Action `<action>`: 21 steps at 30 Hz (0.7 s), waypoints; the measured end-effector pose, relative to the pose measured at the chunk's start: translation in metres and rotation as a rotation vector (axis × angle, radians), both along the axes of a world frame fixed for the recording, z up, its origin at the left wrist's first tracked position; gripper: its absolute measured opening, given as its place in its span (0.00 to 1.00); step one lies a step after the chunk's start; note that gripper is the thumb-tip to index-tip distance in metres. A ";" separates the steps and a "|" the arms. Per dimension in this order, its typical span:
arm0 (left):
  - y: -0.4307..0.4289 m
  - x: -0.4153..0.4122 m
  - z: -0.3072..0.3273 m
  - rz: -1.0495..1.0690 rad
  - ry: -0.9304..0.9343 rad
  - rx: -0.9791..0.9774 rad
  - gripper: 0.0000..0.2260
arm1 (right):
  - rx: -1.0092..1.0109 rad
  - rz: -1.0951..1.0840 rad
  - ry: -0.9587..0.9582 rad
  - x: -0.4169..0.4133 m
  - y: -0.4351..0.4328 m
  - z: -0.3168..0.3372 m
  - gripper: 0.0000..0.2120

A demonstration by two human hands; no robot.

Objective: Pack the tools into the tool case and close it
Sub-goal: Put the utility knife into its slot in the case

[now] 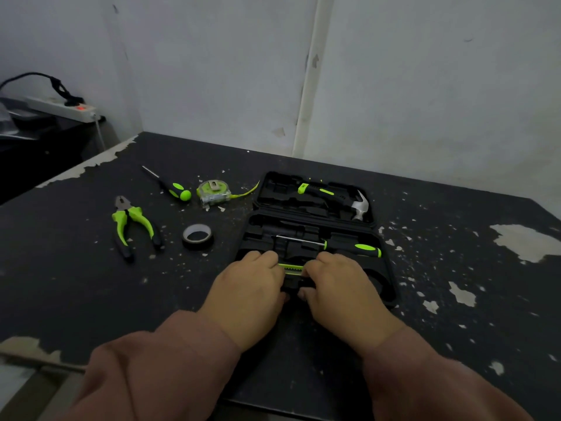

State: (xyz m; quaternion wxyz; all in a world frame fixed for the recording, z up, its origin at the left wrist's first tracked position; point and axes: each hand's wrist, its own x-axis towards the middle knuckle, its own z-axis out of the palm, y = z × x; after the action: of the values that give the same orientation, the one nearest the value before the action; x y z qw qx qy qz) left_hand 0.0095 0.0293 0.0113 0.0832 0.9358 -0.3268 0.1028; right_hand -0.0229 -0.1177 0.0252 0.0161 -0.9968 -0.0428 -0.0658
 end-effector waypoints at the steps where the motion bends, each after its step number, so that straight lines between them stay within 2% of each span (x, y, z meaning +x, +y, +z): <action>1: -0.002 0.000 0.001 0.013 0.015 -0.026 0.12 | 0.027 0.007 0.025 0.001 -0.002 0.001 0.14; 5: -0.003 0.001 0.007 0.023 0.019 -0.009 0.14 | 0.073 -0.020 0.007 -0.001 -0.003 0.000 0.16; 12: -0.005 0.000 0.004 0.016 -0.012 -0.007 0.12 | -0.045 -0.047 -0.094 0.002 0.001 -0.011 0.12; 17: -0.004 0.005 0.003 0.012 0.006 -0.056 0.14 | -0.028 -0.037 -0.106 0.002 0.002 -0.010 0.12; 21: 0.007 0.012 -0.006 -0.046 0.059 -0.147 0.16 | -0.004 -0.061 -0.008 -0.005 0.007 -0.002 0.13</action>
State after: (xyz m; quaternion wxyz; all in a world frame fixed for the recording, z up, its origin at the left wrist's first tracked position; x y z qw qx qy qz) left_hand 0.0212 0.0363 0.0053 0.1638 0.9220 -0.3370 0.0971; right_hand -0.0275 -0.1108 0.0234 0.0120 -0.9974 -0.0128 -0.0704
